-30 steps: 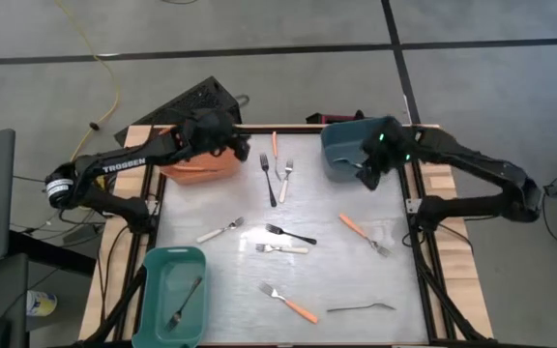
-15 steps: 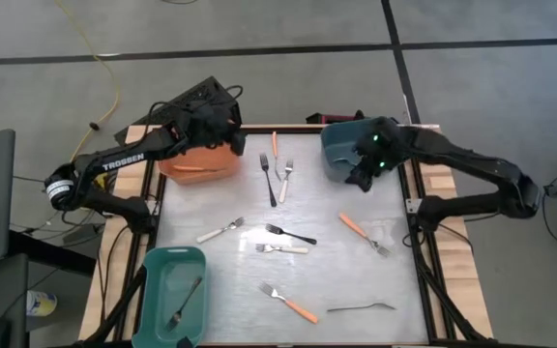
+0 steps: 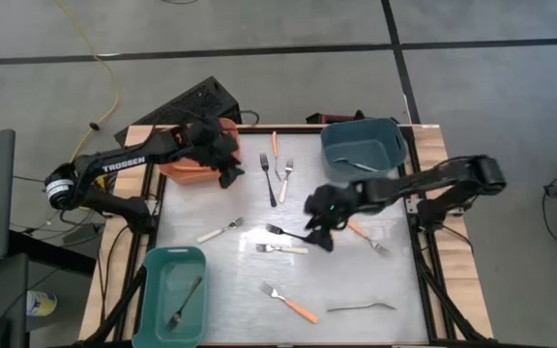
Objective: Sort silverware by color (type)
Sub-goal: Put the white fork into the blue bin
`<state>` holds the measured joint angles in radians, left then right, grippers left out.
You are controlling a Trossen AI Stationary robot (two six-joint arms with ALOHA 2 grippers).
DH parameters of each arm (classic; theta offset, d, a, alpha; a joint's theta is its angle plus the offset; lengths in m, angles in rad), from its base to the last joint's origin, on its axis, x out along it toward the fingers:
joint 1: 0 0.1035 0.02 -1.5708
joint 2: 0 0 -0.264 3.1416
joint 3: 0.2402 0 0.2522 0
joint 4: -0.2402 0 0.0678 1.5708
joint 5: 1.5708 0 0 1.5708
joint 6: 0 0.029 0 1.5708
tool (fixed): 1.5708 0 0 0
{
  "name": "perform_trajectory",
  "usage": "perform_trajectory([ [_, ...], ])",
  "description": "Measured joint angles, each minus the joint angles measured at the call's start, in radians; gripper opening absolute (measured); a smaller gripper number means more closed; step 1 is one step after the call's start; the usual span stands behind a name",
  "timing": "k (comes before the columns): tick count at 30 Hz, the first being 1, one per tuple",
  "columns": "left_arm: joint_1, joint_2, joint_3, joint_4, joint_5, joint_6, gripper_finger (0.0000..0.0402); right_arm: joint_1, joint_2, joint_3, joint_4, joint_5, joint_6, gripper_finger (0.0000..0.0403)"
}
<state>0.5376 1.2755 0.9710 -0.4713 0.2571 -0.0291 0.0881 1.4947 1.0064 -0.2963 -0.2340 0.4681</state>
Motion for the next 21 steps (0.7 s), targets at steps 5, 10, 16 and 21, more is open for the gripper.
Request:
perform_trajectory([
  [5,-0.040,0.000,0.000,-0.050,0.000,0.047,0.0174,0.045,0.163,0.043,0.073,0.013,-0.053,0.0249],
  [10,-0.069,0.000,0.000,-0.055,0.009,0.047,0.0174,0.056,0.303,0.107,0.085,0.039,-0.130,0.0249],
  [16,-0.093,0.000,0.000,-0.067,0.009,0.062,0.0174,0.054,0.423,0.165,0.110,0.065,-0.172,0.0249],
  [21,-0.098,0.000,0.000,-0.071,0.008,0.063,0.0174,0.054,0.481,0.179,0.124,0.128,-0.205,0.0247],
])
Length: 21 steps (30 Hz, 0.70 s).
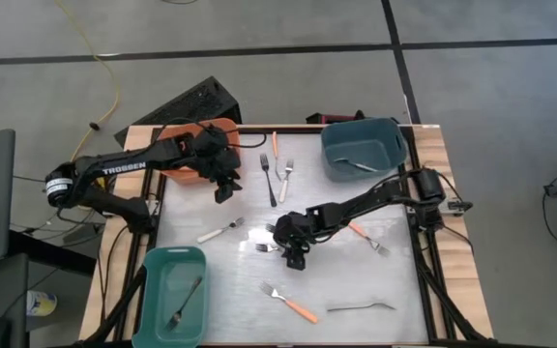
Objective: Sort silverware by color (type)
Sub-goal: Put the white fork into the blue bin
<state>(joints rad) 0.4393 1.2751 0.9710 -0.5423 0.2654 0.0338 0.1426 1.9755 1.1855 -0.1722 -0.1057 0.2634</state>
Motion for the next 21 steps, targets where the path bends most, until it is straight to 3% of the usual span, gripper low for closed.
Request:
perform_trajectory([
  [4,0.000,0.000,0.000,-0.010,0.003,0.005,0.0174,0.002,0.005,0.001,0.002,0.033,-0.003,0.0226],
  [13,0.000,0.000,0.000,-0.014,-0.006,0.011,0.0174,0.037,0.034,0.005,-0.063,0.093,-0.093,0.0130],
  [19,0.000,0.000,0.000,-0.016,-0.009,0.011,0.0174,0.094,0.051,0.005,-0.097,0.252,-0.095,0.0119],
  [21,0.000,0.000,0.000,-0.016,-0.010,0.011,0.0174,0.098,0.051,0.004,-0.096,0.250,-0.074,0.0115],
])
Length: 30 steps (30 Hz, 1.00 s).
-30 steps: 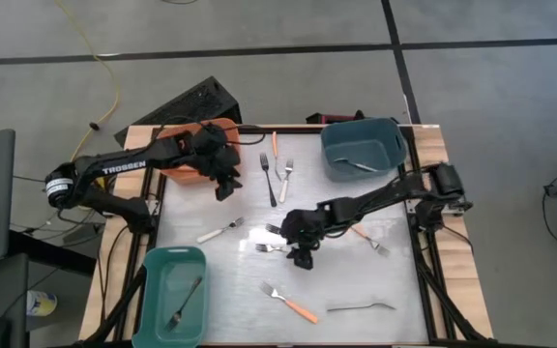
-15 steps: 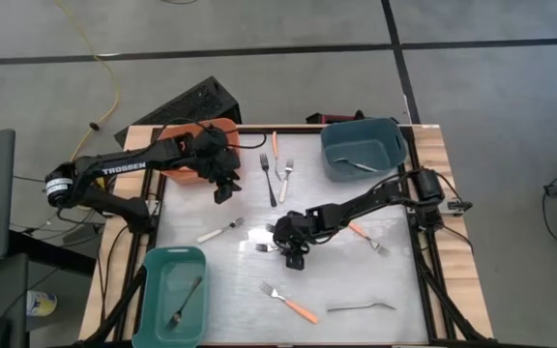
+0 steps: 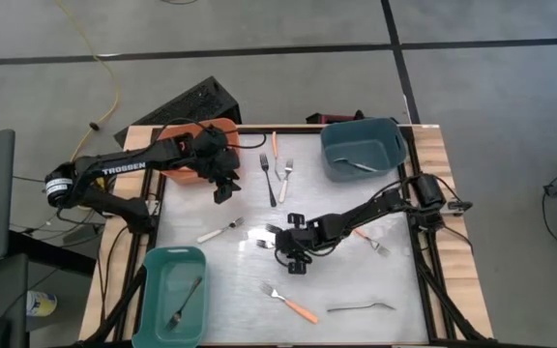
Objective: Sort silverware by color (type)
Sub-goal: Put the white fork into the blue bin
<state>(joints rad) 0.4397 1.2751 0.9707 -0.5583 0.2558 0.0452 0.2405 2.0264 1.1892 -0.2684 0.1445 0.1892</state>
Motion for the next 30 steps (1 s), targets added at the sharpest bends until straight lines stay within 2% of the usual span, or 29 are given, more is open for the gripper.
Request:
perform_trajectory([
  [6,0.000,0.000,0.000,0.006,-0.008,0.008,0.0174,-0.001,-0.001,0.000,0.000,-0.052,0.167,0.0066],
  [11,0.000,0.000,0.000,0.010,-0.008,0.007,0.0174,-0.001,-0.038,-0.005,-0.013,-0.089,0.251,0.0064],
  [16,0.000,0.000,0.000,0.018,-0.008,0.006,0.0174,-0.006,-0.113,-0.013,-0.081,-0.120,0.251,0.0064],
  [22,0.000,0.000,0.000,0.060,-0.008,-0.003,0.0174,-0.052,-0.283,-0.022,-0.184,-0.115,0.173,0.0064],
  [26,0.000,0.000,0.000,0.072,-0.008,-0.011,0.0174,-0.109,-0.446,-0.067,-0.202,-0.108,0.166,0.0064],
  [30,0.000,0.000,0.000,0.098,-0.015,-0.035,0.0174,-0.174,-0.612,-0.089,-0.292,-0.087,0.118,0.0064],
])
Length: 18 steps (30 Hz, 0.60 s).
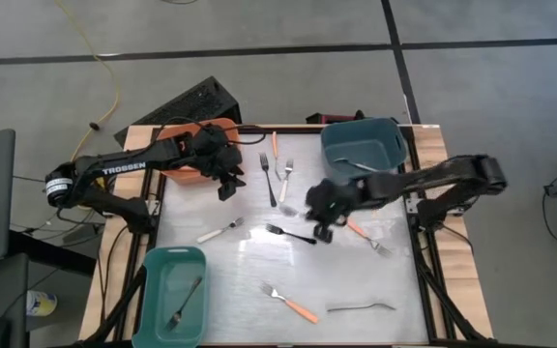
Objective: Sort silverware by color (type)
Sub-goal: Put the white fork into the blue bin
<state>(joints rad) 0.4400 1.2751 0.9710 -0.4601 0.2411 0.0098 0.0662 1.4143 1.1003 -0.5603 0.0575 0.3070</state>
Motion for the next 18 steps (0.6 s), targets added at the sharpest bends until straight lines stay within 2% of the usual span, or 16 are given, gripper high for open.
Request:
perform_trajectory([
  [9,0.000,0.000,0.000,0.081,-0.119,-0.066,0.0174,-0.214,-0.269,-0.013,-0.237,0.021,-0.221,0.0064],
  [14,0.000,0.000,0.000,0.135,-0.219,-0.173,0.0174,-0.399,-0.345,-0.012,-0.313,0.019,-0.439,0.0064],
  [18,0.000,0.000,0.000,0.165,-0.279,-0.286,0.0174,-0.565,-0.371,-0.012,-0.324,-0.043,-0.622,0.0063],
])
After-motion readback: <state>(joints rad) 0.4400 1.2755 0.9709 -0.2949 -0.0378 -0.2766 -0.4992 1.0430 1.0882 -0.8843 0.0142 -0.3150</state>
